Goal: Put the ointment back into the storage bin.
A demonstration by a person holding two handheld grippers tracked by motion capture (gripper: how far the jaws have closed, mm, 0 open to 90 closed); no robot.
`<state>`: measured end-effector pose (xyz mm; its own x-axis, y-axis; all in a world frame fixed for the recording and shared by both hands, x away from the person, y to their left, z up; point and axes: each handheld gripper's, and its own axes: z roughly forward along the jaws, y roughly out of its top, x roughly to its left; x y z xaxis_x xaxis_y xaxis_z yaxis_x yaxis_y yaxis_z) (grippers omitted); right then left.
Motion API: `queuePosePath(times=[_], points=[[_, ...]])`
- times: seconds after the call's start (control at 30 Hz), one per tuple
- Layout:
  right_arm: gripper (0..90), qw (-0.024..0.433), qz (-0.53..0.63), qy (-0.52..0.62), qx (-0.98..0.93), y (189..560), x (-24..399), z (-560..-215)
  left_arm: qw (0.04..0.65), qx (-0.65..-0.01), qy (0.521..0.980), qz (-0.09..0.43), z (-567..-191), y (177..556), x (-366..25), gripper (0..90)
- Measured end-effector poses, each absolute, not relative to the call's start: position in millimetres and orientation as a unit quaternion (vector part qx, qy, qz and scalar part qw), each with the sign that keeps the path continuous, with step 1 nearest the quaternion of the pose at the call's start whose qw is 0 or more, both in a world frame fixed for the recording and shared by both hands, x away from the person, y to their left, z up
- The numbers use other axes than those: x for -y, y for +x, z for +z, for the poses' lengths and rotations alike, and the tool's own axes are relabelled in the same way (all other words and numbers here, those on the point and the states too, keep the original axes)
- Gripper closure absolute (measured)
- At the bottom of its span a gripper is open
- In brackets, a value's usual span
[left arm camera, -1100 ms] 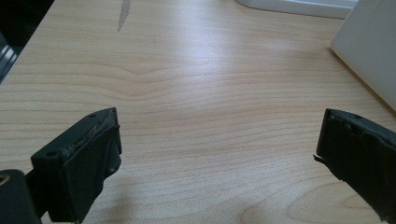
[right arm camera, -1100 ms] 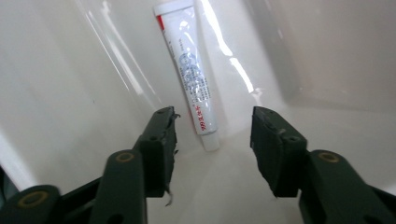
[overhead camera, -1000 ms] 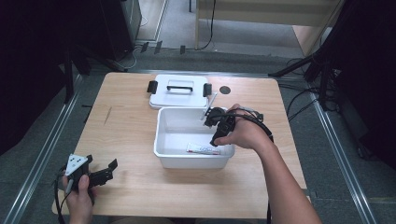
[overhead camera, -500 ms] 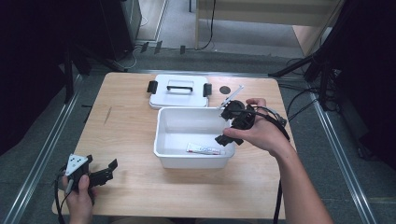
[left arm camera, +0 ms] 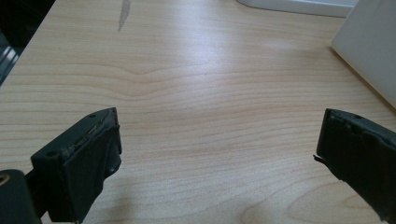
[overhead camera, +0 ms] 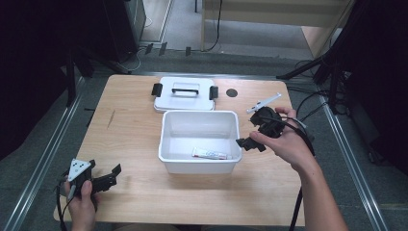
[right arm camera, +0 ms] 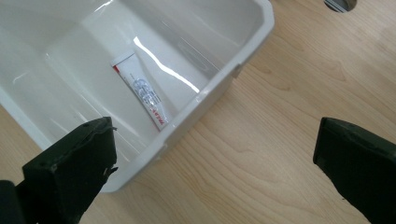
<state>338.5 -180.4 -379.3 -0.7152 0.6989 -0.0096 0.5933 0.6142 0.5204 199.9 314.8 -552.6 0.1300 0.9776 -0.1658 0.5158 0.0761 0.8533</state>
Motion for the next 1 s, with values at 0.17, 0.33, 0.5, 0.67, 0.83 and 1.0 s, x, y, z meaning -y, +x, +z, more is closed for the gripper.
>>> queuePosePath(times=[0.17,0.33,0.5,0.67,0.83,1.0], points=[[0.0,0.115,0.260,0.378,-0.881,334.6,196.1,-387.4,0.421,-0.600,0.623,0.274,-552.4,199.8,-314.5,0.6],[0.0,0.121,0.274,0.392,-0.870,330.2,210.9,-397.6,0.419,-0.601,0.622,0.276,-552.4,199.7,-314.5,0.6],[0.0,0.128,0.293,0.401,-0.859,325.9,223.6,-407.6,0.419,-0.601,0.621,0.276,-552.4,199.6,-314.3,0.6],[0.0,0.150,0.315,0.413,-0.841,321.7,236.5,-418.5,0.419,-0.601,0.622,0.277,-552.3,199.6,-314.3,0.6],[0.0,0.176,0.341,0.431,-0.817,316.2,249.5,-431.3,0.419,-0.603,0.621,0.276,-552.3,199.4,-314.1,0.6],[0.0,0.188,0.353,0.446,-0.801,309.9,260.0,-446.1,0.419,-0.602,0.620,0.276,-552.4,199.4,-314.1,0.6]])
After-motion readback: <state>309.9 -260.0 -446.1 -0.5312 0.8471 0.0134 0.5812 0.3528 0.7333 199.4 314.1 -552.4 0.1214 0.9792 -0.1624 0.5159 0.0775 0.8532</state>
